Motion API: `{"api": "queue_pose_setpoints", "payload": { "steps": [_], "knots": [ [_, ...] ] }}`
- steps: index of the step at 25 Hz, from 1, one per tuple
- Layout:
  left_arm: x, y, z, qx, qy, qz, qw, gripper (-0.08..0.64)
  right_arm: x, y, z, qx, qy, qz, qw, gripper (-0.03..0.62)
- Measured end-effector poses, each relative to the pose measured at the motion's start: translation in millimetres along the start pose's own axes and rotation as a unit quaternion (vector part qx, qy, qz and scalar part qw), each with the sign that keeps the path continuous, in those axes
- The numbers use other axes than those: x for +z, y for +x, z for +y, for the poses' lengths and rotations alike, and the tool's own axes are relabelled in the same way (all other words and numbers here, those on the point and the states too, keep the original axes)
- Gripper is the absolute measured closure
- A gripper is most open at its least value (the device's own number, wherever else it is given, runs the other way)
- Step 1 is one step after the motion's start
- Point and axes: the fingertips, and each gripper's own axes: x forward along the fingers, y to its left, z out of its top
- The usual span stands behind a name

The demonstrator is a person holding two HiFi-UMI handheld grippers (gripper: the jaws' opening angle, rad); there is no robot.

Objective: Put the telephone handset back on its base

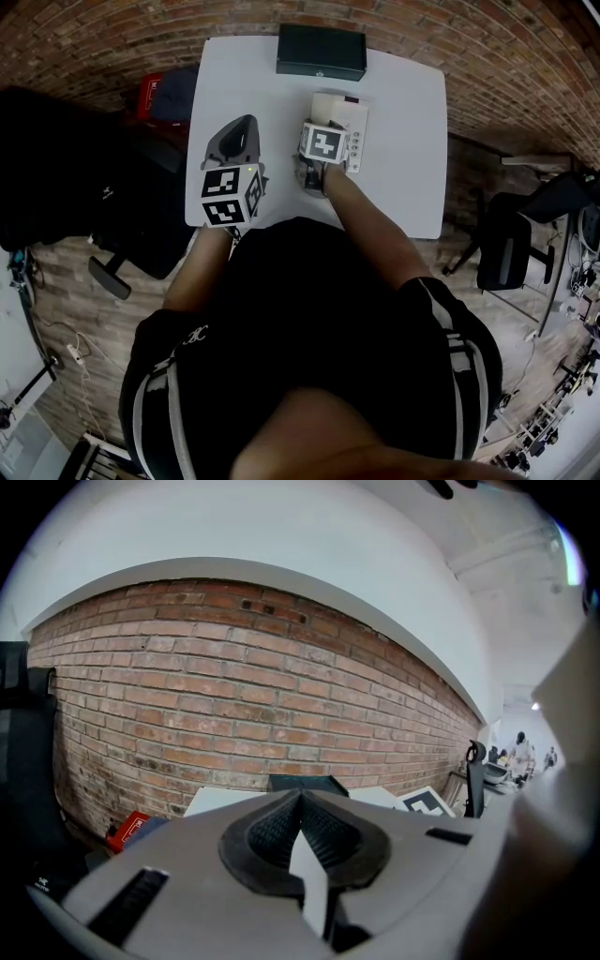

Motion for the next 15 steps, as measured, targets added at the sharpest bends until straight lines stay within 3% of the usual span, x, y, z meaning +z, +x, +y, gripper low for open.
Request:
{"api": "queue_pose_setpoints", "payload": {
  "steps": [9, 15],
  "knots": [
    [-3.6, -2.2, -6.3, -0.004, 0.004, 0.004, 1.0000, 0.557, 3.2, -0.1, 0.4, 0.005, 0.002, -0.018, 1.000, 0.388],
    [-4.1, -4.0, -5.6, -0.003, 0.004, 0.005, 1.0000, 0.558, 23.5, -24.7, 17.6, 0.049, 0.005, -0.085, 0.995, 0.337]
  ]
}}
